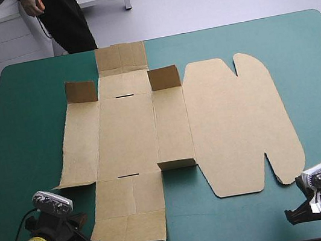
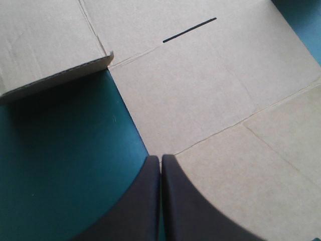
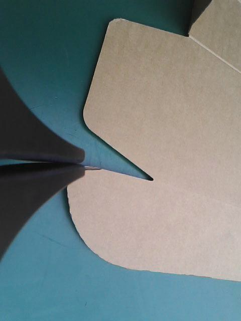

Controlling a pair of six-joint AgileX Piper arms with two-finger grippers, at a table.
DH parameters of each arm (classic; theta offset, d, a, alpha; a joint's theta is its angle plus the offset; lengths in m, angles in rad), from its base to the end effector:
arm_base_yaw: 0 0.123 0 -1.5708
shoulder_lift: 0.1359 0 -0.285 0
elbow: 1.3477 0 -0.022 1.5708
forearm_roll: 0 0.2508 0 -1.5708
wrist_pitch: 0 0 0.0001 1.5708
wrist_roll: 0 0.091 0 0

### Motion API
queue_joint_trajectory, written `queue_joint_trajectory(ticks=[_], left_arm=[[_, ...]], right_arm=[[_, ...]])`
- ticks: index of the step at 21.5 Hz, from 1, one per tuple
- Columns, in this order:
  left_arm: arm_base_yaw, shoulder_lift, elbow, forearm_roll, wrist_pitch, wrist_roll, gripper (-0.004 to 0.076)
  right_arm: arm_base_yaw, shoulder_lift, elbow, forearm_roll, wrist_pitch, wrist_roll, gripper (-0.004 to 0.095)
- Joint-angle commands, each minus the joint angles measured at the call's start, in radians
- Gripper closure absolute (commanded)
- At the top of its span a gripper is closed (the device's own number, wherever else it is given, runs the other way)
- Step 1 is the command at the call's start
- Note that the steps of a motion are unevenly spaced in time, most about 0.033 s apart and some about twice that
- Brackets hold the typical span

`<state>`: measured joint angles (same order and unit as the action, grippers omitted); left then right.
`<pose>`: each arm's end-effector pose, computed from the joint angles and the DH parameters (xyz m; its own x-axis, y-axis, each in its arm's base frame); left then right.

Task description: Fold the box

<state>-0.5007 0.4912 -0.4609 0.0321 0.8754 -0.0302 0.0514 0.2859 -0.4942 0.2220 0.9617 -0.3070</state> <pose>0.0717 -0.0367 0.2600 -0.6448 0.3419 -0.6836 0.4589 0.8884 0.0114 0.0435 0.0187 0.2792 -0.5639 -0.2039 -0.8003 -0.2985 0.9538 -0.0327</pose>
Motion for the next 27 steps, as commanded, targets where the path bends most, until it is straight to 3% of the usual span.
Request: queue_joint_trajectory(ticks=[1,17,27], left_arm=[[-0.006,0.010,-0.025,-0.003,-0.053,-0.005,0.0731],[-0.006,0.010,-0.030,-0.008,-0.052,-0.005,0.0731],[-0.006,0.013,-0.191,-0.008,-0.013,-0.015,0.0731]], right_arm=[[0.001,0.008,-0.031,0.012,-0.055,-0.006,0.0922],[0.001,0.008,-0.031,0.012,-0.059,-0.006,0.0922],[0.001,0.008,-0.031,0.001,-0.059,-0.008,0.0922]])
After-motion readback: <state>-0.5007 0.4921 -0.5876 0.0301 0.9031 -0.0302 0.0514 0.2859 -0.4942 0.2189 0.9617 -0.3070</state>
